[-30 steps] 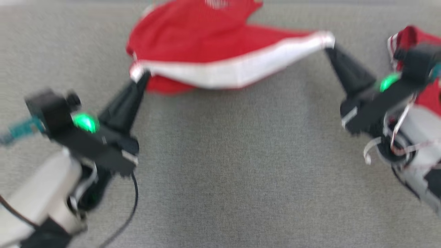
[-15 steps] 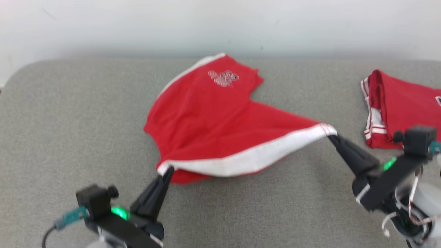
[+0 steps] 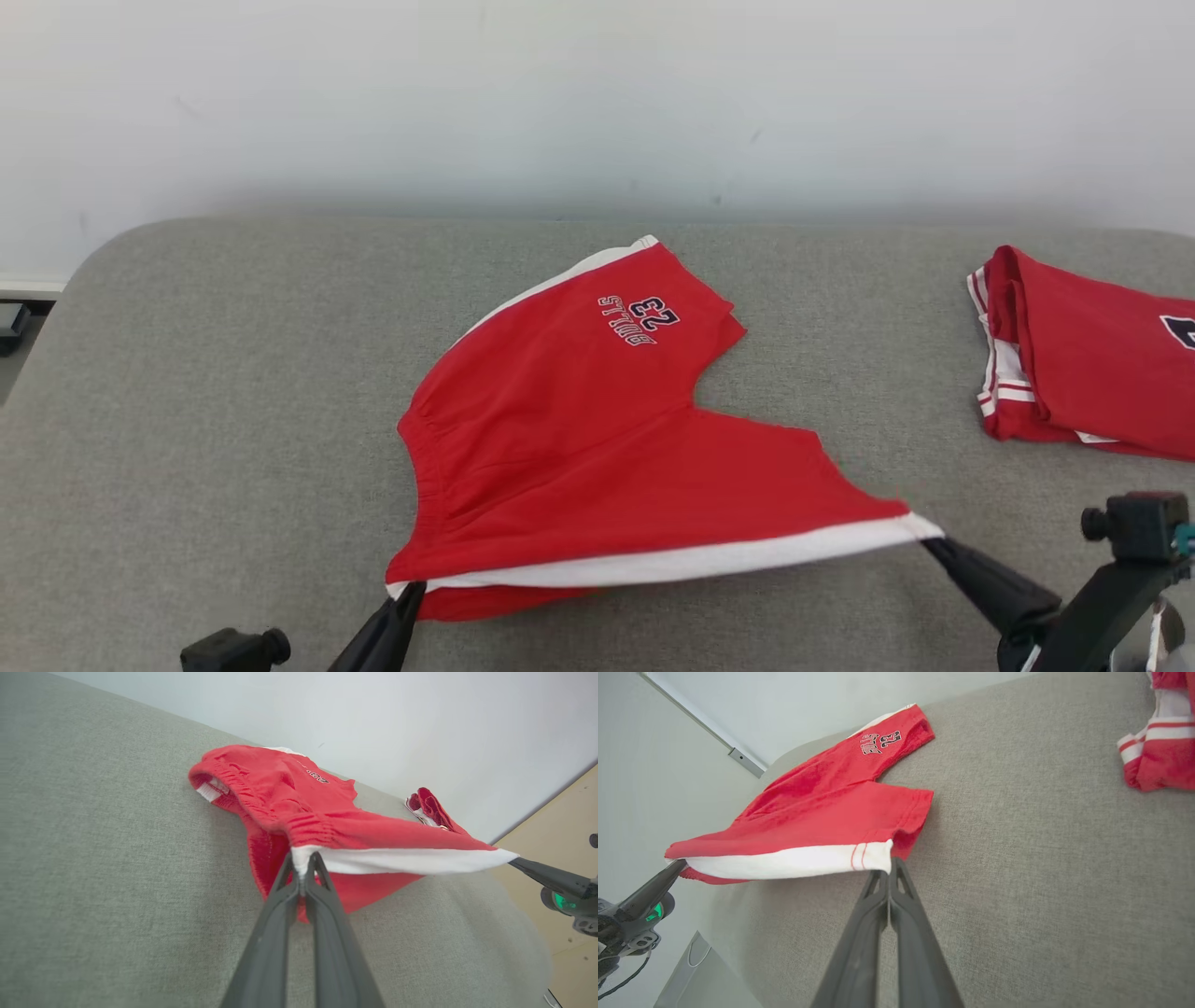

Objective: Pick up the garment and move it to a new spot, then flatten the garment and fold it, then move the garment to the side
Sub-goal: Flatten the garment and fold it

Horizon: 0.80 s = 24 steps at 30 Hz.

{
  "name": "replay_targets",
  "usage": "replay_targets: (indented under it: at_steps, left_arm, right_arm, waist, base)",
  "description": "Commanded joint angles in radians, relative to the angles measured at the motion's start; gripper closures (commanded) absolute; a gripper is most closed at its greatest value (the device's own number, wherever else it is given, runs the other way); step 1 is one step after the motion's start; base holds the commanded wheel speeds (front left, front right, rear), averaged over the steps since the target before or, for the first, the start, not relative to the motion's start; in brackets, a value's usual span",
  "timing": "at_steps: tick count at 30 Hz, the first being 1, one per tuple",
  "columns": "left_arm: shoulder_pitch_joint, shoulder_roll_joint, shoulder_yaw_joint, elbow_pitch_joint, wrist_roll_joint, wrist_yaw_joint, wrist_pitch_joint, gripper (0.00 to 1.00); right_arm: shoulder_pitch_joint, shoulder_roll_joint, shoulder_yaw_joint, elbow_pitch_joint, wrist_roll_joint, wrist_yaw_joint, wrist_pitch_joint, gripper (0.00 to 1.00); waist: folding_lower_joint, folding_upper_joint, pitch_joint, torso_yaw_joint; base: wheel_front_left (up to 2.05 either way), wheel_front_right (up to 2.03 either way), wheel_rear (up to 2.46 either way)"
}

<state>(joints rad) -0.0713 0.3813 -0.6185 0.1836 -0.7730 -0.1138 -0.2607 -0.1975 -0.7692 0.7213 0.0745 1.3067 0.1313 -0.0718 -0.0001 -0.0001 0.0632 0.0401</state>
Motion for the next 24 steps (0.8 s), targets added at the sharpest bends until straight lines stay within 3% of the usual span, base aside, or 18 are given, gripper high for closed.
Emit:
replay_targets:
  at_steps: [1,12,24]
  left_arm:
    - [0.013,0.006,0.011,0.004,0.006,0.002,-0.006,1.0]
    - [0.005,-0.019,-0.004,0.038,0.066,0.0,-0.006,1.0]
    - [-0.119,-0.043,0.054,-0.032,0.096,-0.014,-0.006,1.0]
  right_arm:
    - [0.015,-0.001,-0.01,0.007,-0.005,-0.001,0.008,1.0]
    - [0.024,0.028,-0.1,-0.014,-0.049,-0.002,0.021,1.0]
    - [-0.161,0.059,-0.18,0.024,-0.123,-0.002,0.078,1.0]
  waist:
    - [0.0001,0.0001,0.001,0.004]
    - [0.0001,0.0001,0.005,0.02]
    - [0.0001,0.0001,0.047,0.07]
  base:
    - [0.0,0.0,0.0]
    - [0.0,0.0,0.0]
    - [0.0,0.0,0.0]
